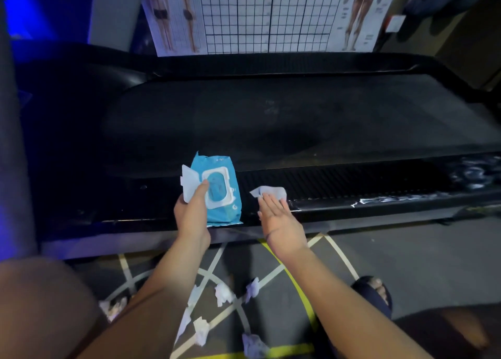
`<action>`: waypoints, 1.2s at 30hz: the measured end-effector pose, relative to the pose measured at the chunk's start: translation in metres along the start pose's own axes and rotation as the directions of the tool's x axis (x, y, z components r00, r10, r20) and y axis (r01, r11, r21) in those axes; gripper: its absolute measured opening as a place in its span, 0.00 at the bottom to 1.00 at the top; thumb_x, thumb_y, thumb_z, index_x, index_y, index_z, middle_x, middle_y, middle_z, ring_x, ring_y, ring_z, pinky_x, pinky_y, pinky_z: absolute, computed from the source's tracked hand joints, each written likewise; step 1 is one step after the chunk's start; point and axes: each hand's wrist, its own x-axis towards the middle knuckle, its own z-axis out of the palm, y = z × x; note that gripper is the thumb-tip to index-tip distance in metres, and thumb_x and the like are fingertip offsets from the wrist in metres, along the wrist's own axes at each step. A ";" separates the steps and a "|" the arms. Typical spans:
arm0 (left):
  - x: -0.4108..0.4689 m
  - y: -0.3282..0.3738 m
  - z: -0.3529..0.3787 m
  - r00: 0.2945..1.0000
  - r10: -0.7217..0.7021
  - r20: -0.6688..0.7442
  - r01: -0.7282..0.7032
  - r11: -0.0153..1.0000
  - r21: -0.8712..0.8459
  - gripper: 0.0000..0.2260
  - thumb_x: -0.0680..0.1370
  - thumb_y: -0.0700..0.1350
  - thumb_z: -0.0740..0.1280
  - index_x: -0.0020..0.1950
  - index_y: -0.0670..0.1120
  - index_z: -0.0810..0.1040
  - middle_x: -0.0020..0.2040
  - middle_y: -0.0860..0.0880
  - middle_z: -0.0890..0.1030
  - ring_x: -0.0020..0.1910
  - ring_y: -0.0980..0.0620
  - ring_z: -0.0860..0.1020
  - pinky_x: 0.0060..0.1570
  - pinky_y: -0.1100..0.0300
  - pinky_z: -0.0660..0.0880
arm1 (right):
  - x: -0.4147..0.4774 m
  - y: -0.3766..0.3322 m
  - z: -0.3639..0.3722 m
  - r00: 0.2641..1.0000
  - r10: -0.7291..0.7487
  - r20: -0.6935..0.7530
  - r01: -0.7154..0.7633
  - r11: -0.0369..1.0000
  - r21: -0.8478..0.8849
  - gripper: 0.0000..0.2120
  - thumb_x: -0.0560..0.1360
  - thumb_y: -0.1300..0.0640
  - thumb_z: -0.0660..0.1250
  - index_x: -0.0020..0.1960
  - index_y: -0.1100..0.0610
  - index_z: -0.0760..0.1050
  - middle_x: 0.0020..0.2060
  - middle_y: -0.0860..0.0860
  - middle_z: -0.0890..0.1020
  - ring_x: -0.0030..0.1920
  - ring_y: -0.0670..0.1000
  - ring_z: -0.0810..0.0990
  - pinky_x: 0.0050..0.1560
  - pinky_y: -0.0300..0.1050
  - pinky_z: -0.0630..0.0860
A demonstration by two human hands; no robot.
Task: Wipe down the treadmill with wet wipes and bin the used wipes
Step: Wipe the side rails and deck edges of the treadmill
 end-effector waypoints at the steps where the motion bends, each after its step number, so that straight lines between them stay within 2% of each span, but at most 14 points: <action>1: 0.001 0.001 0.002 1.000 0.005 -0.003 -0.005 1.000 0.002 0.13 0.78 0.48 0.77 0.61 0.50 0.80 0.58 0.49 0.86 0.53 0.50 0.85 0.53 0.50 0.84 | -0.011 0.004 0.003 0.998 -0.024 -0.051 0.023 1.000 -0.015 0.28 0.82 0.51 0.46 0.71 0.62 0.74 0.70 0.57 0.76 0.72 0.53 0.73 0.75 0.54 0.59; 2: 0.002 0.002 0.003 1.000 0.011 -0.006 -0.011 1.000 0.001 0.15 0.78 0.48 0.77 0.64 0.49 0.81 0.59 0.49 0.86 0.53 0.50 0.85 0.50 0.51 0.84 | -0.020 0.009 0.005 0.996 -0.036 -0.082 0.034 0.999 -0.025 0.25 0.83 0.52 0.48 0.71 0.62 0.74 0.70 0.56 0.76 0.71 0.53 0.74 0.76 0.54 0.61; 4: 0.003 0.004 0.003 1.000 0.019 0.000 -0.019 1.000 0.003 0.16 0.79 0.48 0.77 0.65 0.49 0.80 0.58 0.50 0.85 0.52 0.52 0.85 0.45 0.55 0.83 | -0.034 0.018 0.010 0.993 -0.023 -0.118 0.016 0.998 -0.054 0.25 0.85 0.52 0.47 0.76 0.60 0.67 0.74 0.54 0.71 0.76 0.52 0.67 0.79 0.52 0.56; 7: 0.007 0.000 -0.003 0.999 0.033 0.010 -0.033 0.999 0.006 0.16 0.79 0.49 0.77 0.65 0.51 0.79 0.57 0.52 0.85 0.53 0.52 0.84 0.46 0.54 0.82 | -0.043 0.034 0.010 0.983 0.026 -0.180 -0.042 0.995 -0.089 0.25 0.86 0.50 0.44 0.80 0.59 0.59 0.78 0.53 0.63 0.79 0.52 0.59 0.79 0.52 0.48; 11: 0.007 -0.010 -0.015 0.999 0.034 0.023 -0.035 0.998 0.047 0.16 0.80 0.49 0.76 0.66 0.52 0.78 0.55 0.53 0.85 0.51 0.51 0.85 0.43 0.53 0.82 | -0.052 0.056 0.008 0.973 0.069 -0.222 -0.090 0.993 -0.083 0.26 0.86 0.49 0.45 0.80 0.58 0.57 0.80 0.51 0.59 0.81 0.50 0.54 0.80 0.54 0.48; 16: 0.010 -0.007 -0.030 0.999 0.035 0.033 -0.037 0.996 0.080 0.20 0.79 0.52 0.77 0.69 0.53 0.78 0.58 0.50 0.87 0.55 0.48 0.87 0.53 0.46 0.84 | -0.052 0.080 0.006 0.948 0.043 -0.314 -0.071 0.995 -0.077 0.24 0.86 0.51 0.49 0.79 0.59 0.63 0.78 0.53 0.64 0.80 0.53 0.58 0.79 0.57 0.55; 21: 0.007 0.000 -0.032 0.996 0.037 0.079 -0.044 0.995 0.092 0.13 0.78 0.52 0.78 0.58 0.54 0.79 0.57 0.49 0.87 0.54 0.45 0.87 0.58 0.41 0.83 | -0.048 0.083 0.007 0.923 -0.013 -0.385 0.013 1.000 -0.004 0.22 0.84 0.57 0.57 0.75 0.63 0.68 0.77 0.57 0.67 0.78 0.55 0.63 0.78 0.57 0.60; 23: 0.011 0.004 -0.034 0.994 0.043 0.100 -0.052 0.995 0.084 0.15 0.78 0.52 0.77 0.62 0.52 0.80 0.57 0.48 0.88 0.54 0.44 0.87 0.57 0.41 0.83 | -0.047 0.085 0.009 0.912 -0.037 -0.408 0.058 0.998 0.038 0.21 0.83 0.60 0.58 0.75 0.64 0.68 0.76 0.57 0.67 0.77 0.55 0.65 0.78 0.56 0.59; 25: 0.018 0.004 -0.033 0.992 0.034 0.125 -0.039 0.999 0.035 0.19 0.77 0.53 0.78 0.67 0.51 0.81 0.58 0.47 0.88 0.55 0.43 0.87 0.58 0.40 0.83 | -0.048 0.085 0.010 0.894 -0.023 -0.447 0.072 0.993 0.094 0.22 0.79 0.66 0.66 0.73 0.64 0.71 0.74 0.58 0.71 0.76 0.55 0.67 0.77 0.55 0.62; 28: 0.029 0.000 -0.024 0.981 0.029 0.191 -0.028 1.000 -0.008 0.20 0.80 0.54 0.74 0.70 0.50 0.80 0.61 0.46 0.87 0.58 0.43 0.86 0.57 0.42 0.82 | -0.048 0.078 0.007 0.872 0.040 -0.487 0.047 0.985 0.166 0.26 0.70 0.74 0.74 0.67 0.63 0.77 0.66 0.57 0.79 0.70 0.54 0.74 0.67 0.56 0.75; 30: 0.035 -0.002 -0.016 0.971 0.012 0.241 -0.006 1.000 -0.027 0.17 0.82 0.54 0.70 0.70 0.49 0.81 0.61 0.45 0.87 0.58 0.43 0.86 0.57 0.44 0.82 | -0.045 0.075 0.002 0.863 0.066 -0.502 0.057 0.972 0.226 0.23 0.71 0.72 0.74 0.64 0.60 0.79 0.59 0.53 0.83 0.61 0.54 0.82 0.59 0.55 0.81; 33: 0.046 -0.001 -0.003 0.954 -0.024 0.299 0.044 0.997 -0.059 0.15 0.84 0.53 0.68 0.68 0.49 0.81 0.61 0.45 0.87 0.58 0.44 0.86 0.59 0.45 0.81 | -0.029 0.055 -0.014 0.832 0.121 -0.542 0.062 0.950 0.308 0.14 0.76 0.67 0.69 0.60 0.58 0.80 0.49 0.49 0.83 0.47 0.53 0.83 0.47 0.49 0.82; 34: 0.050 -0.001 0.000 0.949 -0.032 0.313 0.057 0.996 -0.069 0.15 0.85 0.53 0.67 0.68 0.49 0.80 0.61 0.45 0.87 0.58 0.45 0.86 0.59 0.46 0.82 | -0.020 0.045 -0.018 0.825 0.103 -0.556 0.089 0.948 0.306 0.12 0.76 0.66 0.68 0.58 0.57 0.81 0.47 0.50 0.83 0.46 0.53 0.83 0.46 0.48 0.81; 36: 0.060 -0.001 0.003 0.938 -0.049 0.343 0.082 0.993 -0.083 0.15 0.85 0.51 0.66 0.70 0.48 0.80 0.63 0.45 0.86 0.60 0.45 0.85 0.60 0.47 0.82 | -0.003 0.024 -0.016 0.859 -0.005 -0.512 0.171 0.945 0.277 0.13 0.74 0.66 0.66 0.55 0.55 0.82 0.47 0.50 0.84 0.46 0.55 0.82 0.47 0.48 0.81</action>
